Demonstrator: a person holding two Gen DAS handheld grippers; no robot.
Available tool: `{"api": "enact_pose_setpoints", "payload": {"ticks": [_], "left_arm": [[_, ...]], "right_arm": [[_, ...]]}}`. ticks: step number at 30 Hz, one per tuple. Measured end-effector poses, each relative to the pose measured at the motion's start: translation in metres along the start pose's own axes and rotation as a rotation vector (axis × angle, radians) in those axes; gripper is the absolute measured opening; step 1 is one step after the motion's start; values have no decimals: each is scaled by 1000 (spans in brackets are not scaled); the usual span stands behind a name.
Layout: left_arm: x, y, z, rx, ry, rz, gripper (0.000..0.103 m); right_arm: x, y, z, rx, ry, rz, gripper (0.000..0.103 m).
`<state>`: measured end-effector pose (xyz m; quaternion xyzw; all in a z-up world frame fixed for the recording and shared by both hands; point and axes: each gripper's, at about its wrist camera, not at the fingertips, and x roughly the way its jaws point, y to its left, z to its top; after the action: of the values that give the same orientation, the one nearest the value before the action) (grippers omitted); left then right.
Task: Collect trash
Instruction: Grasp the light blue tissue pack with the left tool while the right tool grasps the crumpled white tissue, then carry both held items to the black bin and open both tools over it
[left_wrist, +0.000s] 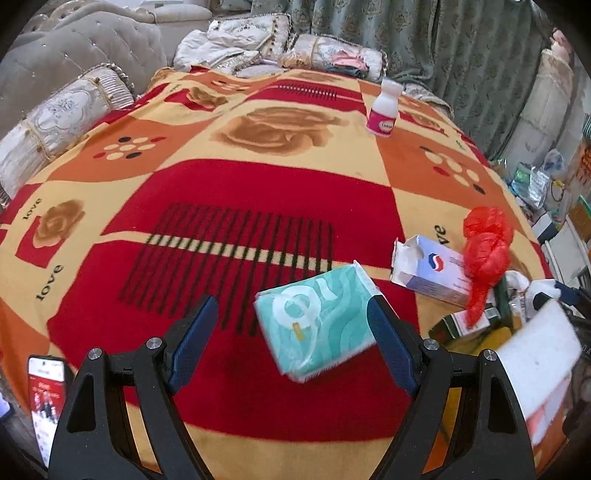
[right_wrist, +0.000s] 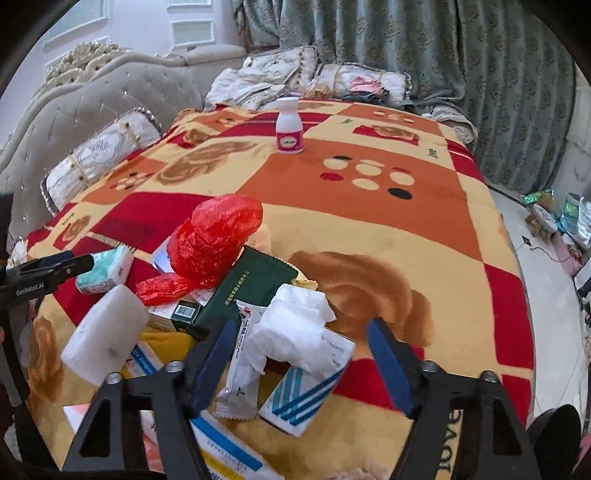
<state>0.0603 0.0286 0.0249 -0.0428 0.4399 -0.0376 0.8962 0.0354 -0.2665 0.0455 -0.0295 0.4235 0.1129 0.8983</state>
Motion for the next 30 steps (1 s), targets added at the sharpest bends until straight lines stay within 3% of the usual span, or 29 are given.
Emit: {"api": "enact_pose_setpoints", "payload": {"ticks": [3,4,5,6,8,14,24,30], "left_arm": [[15,-2,0,-4,51,-24,82],[17,-1,-1,-14,61,-40,77],[18,0,-2,-29,62,-64,62],[16,2,-2,-46,53,-95,58],[13,4,-1,-68,49,-93,36],[-6,0,5,-75,48,-145,16],[-71,-31,27,-32,-63,-202,15],[-106,-80,36,36,-95,-269,15]], "right_arm": [[10,-2,0,15,26,37,44],[12,-3,0,22,33,53,39],[13,-2,-1,22,32,59,36],[13,-2,-1,19,27,58,32],[9,-1,0,17,10,59,27],[-14,-2,3,15,-54,65,19],[-70,-16,-1,55,-153,81,18],[-106,-38,-20,66,-187,33,18]]}}
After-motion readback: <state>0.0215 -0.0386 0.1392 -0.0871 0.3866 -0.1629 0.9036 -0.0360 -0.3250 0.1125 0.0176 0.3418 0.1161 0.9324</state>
